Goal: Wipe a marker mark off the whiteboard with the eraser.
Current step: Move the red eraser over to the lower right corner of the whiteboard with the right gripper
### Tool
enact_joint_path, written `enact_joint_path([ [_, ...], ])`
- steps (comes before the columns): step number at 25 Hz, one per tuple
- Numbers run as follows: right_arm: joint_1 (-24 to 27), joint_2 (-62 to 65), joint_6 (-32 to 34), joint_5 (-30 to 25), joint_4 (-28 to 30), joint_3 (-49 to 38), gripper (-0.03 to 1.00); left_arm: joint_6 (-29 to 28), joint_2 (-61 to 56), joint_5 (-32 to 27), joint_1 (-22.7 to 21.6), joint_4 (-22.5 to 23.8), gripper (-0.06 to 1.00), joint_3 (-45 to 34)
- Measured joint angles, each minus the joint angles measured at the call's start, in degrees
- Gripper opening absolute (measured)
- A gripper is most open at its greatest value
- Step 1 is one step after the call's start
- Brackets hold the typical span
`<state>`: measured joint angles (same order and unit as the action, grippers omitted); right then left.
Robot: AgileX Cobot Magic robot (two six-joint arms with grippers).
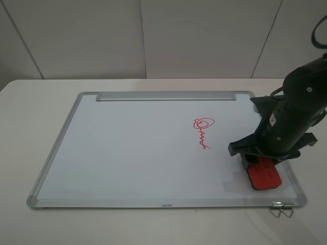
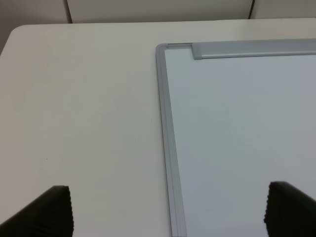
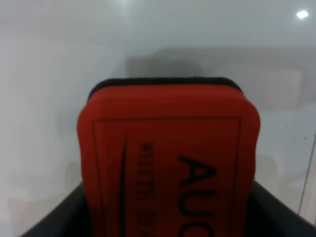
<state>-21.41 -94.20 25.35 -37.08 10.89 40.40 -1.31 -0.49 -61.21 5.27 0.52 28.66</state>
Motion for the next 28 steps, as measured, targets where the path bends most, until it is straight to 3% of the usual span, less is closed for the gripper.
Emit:
enact_joint_path([
  [6, 2.4, -1.4, 0.0, 2.25, 0.47, -0.66, 0.5, 0.0, 0.0, 0.0, 0.0, 0.0, 0.77, 0.0],
  [20, 2.56, -3.13, 0.0, 2.48, 0.23, -0.66, 0.5, 0.0, 0.0, 0.0, 0.0, 0.0, 0.77, 0.0],
  [24, 2.56, -3.13, -0.12, 3.46, 0.23, -0.66, 0.59, 0.0, 0.0, 0.0, 0.0, 0.0, 0.77, 0.0],
  [28, 2.56, -2.33, -0.91, 3.94, 0.23, -0.66, 0.62, 0.0, 0.0, 0.0, 0.0, 0.0, 0.77, 0.0],
])
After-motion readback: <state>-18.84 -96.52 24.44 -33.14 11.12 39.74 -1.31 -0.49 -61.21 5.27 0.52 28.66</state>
